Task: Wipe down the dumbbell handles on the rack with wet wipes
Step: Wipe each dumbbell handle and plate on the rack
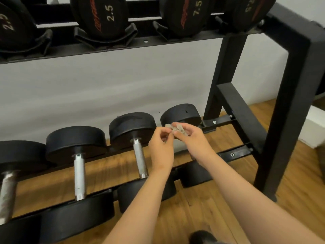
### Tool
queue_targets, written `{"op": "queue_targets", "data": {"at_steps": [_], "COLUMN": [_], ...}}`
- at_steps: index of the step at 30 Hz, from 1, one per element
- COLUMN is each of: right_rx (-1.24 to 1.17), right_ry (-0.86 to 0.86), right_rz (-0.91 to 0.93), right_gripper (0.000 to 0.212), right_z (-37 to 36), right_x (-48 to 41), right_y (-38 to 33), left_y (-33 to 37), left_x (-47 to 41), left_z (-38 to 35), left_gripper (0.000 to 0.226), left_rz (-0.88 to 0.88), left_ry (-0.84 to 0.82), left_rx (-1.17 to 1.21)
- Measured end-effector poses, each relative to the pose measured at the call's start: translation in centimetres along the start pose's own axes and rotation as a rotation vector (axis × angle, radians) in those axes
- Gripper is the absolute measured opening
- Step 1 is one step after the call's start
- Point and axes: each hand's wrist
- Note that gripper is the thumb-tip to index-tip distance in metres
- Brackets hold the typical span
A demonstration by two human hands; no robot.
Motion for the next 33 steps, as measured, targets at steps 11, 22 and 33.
{"op": "queue_targets", "data": {"at_steps": [11,22,33], "right_rx": [0.38,1.059,0.612], "right_ry": [0.228,0.013,-0.111], "right_rz": [0.133,0.418,0.242], "right_gripper": [0.026,0.061,0.063], "right_z": [4.8,4.0,7.4], "right_x": [-8.0,-10.5,-11.9], "right_y": [2.3,7.2,8.1], "left_y": [-4.9,-4.6,-5.1], "left_x": [6.3,5.0,5.3], "left_z": [-8.1,-11.0,-11.0], "left_gripper": [0.029,0.017,0.01], "left_rz": [0.16,0.288,0.293], "left_ry": [-0.244,0.127,0.099], "left_rx": [-0.484,-0.455,-0.462]}}
Point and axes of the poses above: each hand's wrist, its own x-axis away from the middle knuckle, its own z-axis out of the back of the hand, y = z × x, and after that the axes turned 2 degrees about -x, right-handed
